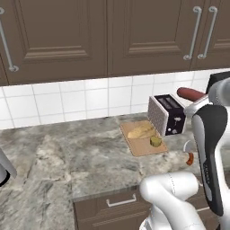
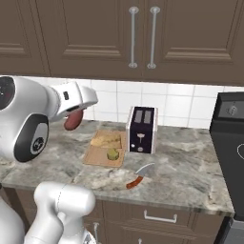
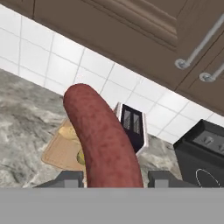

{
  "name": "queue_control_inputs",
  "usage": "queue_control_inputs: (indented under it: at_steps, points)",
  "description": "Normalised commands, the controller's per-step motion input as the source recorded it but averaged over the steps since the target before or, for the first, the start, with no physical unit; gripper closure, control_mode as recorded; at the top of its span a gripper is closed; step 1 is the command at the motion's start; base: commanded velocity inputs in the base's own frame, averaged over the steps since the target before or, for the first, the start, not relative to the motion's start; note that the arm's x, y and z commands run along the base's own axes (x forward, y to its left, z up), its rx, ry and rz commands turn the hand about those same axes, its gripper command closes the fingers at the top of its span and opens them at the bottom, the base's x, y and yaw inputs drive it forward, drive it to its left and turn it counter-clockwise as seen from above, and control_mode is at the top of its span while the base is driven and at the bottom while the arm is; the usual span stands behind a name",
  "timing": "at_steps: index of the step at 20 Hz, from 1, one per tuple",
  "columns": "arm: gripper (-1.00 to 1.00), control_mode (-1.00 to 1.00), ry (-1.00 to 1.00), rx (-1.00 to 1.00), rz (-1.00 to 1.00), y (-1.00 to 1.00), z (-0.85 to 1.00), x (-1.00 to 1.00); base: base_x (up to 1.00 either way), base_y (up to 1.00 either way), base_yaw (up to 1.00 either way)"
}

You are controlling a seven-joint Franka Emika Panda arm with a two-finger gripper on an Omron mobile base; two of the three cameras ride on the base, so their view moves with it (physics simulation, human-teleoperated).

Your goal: Retrieve the sausage and cheese from the fridge and place them on the cutting board on the counter.

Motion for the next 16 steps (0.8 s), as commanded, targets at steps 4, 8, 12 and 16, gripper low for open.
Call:
queue_control_inputs:
  at_steps: [4,8,12,16]
  points:
    - [1.00,-1.00,0.21,-0.40,0.21,0.49,-0.53,0.50,0.00,0.00,0.00]
    - [1.00,-1.00,0.23,-0.28,0.35,0.16,-0.52,0.54,0.00,0.00,0.00]
    - [1.00,-1.00,0.08,-0.05,0.29,0.05,-0.65,0.75,0.00,0.00,0.00]
    - [1.00,-1.00,0.00,0.00,0.11,0.00,-0.62,0.72,0.00,0.00,0.00]
